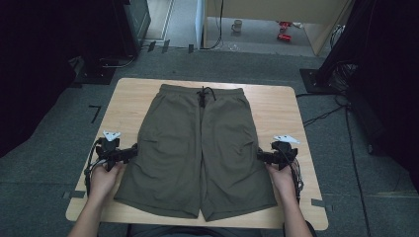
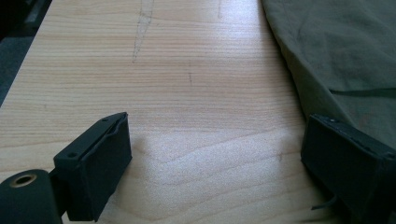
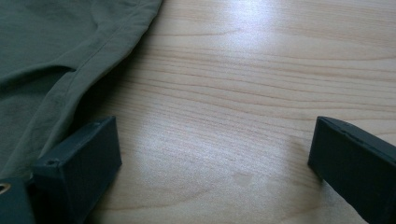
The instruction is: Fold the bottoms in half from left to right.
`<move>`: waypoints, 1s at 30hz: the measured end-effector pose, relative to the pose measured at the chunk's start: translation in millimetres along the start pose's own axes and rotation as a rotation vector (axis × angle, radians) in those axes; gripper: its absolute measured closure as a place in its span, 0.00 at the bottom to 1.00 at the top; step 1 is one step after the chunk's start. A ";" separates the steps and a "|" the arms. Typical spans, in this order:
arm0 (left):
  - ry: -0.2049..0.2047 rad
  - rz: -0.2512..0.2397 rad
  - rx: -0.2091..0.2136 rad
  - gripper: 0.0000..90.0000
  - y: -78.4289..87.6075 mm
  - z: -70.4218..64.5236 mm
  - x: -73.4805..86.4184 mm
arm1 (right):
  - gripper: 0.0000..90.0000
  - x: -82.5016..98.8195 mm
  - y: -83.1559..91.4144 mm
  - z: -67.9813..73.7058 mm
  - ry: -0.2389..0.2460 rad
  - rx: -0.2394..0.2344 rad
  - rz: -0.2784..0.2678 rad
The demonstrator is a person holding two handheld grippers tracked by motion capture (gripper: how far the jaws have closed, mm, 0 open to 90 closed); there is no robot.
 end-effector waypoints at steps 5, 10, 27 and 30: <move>0.000 0.000 0.000 0.10 -0.1 0.0 0.0 | 0.02 -0.5 -0.4 -0.5 0.005 -0.008 0.000; -0.006 0.000 0.006 0.10 0.0 0.4 0.0 | 0.02 -0.4 -0.3 -0.8 0.008 -0.012 -0.001; -0.115 0.069 0.174 0.16 12.0 10.8 -0.1 | 0.04 0.6 1.3 -2.6 0.043 -0.048 0.003; -0.115 0.060 0.193 0.16 17.0 13.4 -0.7 | 0.09 0.3 3.0 -2.0 0.050 -0.060 0.002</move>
Point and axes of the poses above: each handheld gripper's, and its own axes: y roughly backward along the jaws, x roughly out of its underside, z roughly to its left, the point moved 5 cm from there along -y, roughly forward along the jaws, and after that the axes turned 3 degrees about -z, right-handed, at the moved point
